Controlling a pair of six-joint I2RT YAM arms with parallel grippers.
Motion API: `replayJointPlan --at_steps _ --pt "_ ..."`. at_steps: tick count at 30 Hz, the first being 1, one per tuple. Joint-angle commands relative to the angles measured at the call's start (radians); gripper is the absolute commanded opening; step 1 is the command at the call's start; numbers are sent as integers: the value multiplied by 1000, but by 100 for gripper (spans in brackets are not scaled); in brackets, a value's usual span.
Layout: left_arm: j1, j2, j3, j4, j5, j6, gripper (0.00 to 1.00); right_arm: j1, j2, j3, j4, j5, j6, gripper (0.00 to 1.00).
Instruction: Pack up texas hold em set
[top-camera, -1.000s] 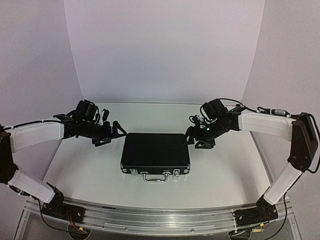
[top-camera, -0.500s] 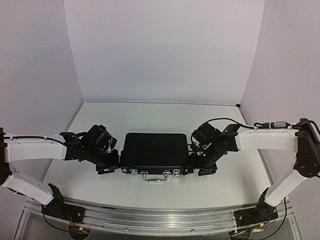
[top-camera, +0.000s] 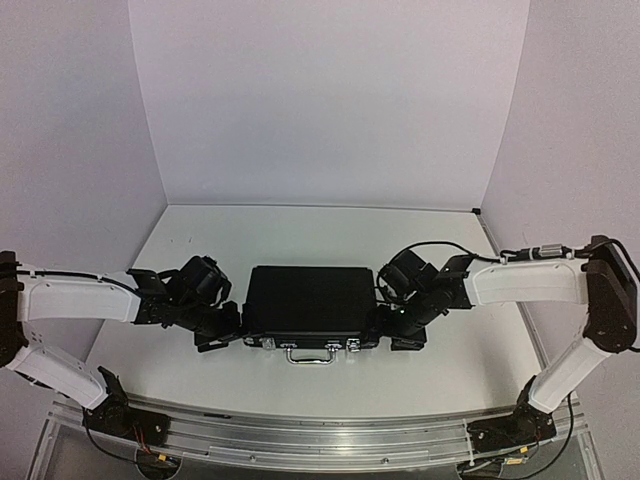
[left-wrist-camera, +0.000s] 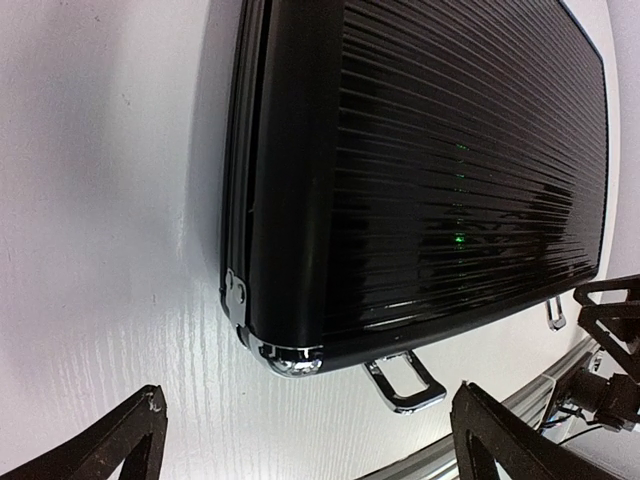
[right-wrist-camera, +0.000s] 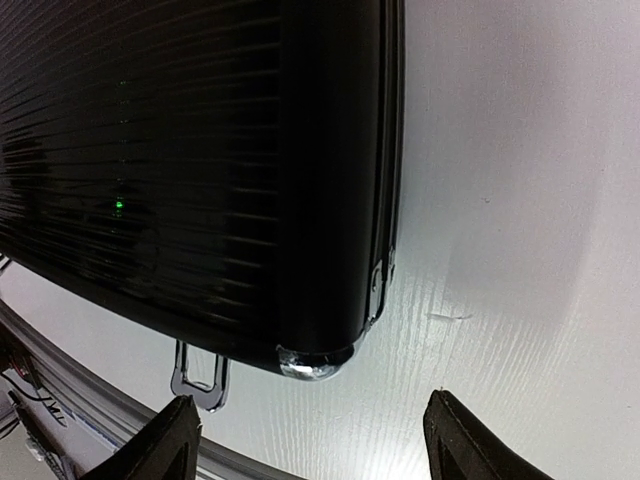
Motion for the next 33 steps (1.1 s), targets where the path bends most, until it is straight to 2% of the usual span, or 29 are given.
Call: replayJointPlan --at_steps 1,15,20,29,33 --pt "-2 18 -19 48 8 -16 97 14 27 -3 36 5 28 74" --pt "-2 67 -47 57 53 16 94 30 83 -14 58 30 29 73" --pt "-3 75 -59 54 62 24 87 39 108 -18 64 50 23 73" --pt "-3 72 -84 61 69 22 83 63 143 -39 97 185 9 70" --pt "-3 70 -93 68 71 18 82 100 161 -56 128 322 -11 69"
